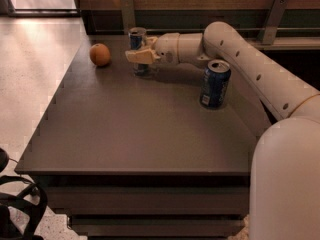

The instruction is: Move redbull can near orange

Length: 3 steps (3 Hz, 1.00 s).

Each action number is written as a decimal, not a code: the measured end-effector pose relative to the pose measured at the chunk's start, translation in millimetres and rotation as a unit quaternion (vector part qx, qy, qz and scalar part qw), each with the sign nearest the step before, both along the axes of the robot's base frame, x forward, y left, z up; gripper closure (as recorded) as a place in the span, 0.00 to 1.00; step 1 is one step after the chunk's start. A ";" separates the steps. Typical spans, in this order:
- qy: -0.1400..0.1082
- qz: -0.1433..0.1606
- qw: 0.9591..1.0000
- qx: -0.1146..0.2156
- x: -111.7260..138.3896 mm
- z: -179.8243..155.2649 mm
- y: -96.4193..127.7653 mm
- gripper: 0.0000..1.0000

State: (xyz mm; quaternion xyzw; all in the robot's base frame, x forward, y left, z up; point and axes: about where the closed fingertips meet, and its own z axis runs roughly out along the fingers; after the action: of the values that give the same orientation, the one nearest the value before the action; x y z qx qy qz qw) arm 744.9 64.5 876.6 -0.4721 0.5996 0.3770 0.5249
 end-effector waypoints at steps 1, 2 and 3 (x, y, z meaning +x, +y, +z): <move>-0.004 0.006 1.000 -0.001 2.3 -1.3 10.4 1.00; -0.005 0.009 1.000 -0.001 2.1 -1.9 14.8 0.88; -0.004 0.012 1.000 -0.001 1.4 -2.3 18.0 0.65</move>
Offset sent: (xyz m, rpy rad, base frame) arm 0.0024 0.0108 -0.0014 -0.0029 -0.0092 0.0129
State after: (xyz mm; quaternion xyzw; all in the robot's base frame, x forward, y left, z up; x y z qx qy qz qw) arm 746.3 82.5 874.3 -0.4809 0.5923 0.3807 0.5225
